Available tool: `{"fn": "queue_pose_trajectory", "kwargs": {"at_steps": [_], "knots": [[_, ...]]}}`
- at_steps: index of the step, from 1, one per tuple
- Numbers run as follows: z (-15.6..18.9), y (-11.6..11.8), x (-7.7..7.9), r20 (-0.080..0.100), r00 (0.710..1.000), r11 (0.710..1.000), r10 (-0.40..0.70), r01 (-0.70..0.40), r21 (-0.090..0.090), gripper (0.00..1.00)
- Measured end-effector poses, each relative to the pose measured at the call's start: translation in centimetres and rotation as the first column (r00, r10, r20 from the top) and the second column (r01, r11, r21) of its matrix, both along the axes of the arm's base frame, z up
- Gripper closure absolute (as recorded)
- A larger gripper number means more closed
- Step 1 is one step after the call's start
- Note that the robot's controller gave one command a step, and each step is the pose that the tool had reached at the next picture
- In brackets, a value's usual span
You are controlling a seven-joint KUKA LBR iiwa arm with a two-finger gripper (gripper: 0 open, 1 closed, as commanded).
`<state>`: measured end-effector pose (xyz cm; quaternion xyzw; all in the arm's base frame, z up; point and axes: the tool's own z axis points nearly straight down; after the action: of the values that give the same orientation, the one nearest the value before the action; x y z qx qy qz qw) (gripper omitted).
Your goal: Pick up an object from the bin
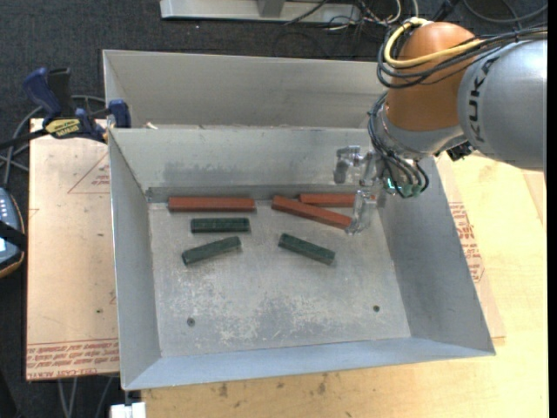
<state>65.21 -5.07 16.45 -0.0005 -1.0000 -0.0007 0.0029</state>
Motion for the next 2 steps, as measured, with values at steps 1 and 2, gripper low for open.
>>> {"fn": "queue_pose_trajectory", "kwargs": {"at_steps": [1,2], "knots": [[-9.87,4.43,-4.19,0.000,0.999,0.999,0.038,-0.038,0.002,0.00],[-9.38,4.23,-3.86,0.009,0.999,0.999,0.036,-0.036,-0.001,1.00]]}}
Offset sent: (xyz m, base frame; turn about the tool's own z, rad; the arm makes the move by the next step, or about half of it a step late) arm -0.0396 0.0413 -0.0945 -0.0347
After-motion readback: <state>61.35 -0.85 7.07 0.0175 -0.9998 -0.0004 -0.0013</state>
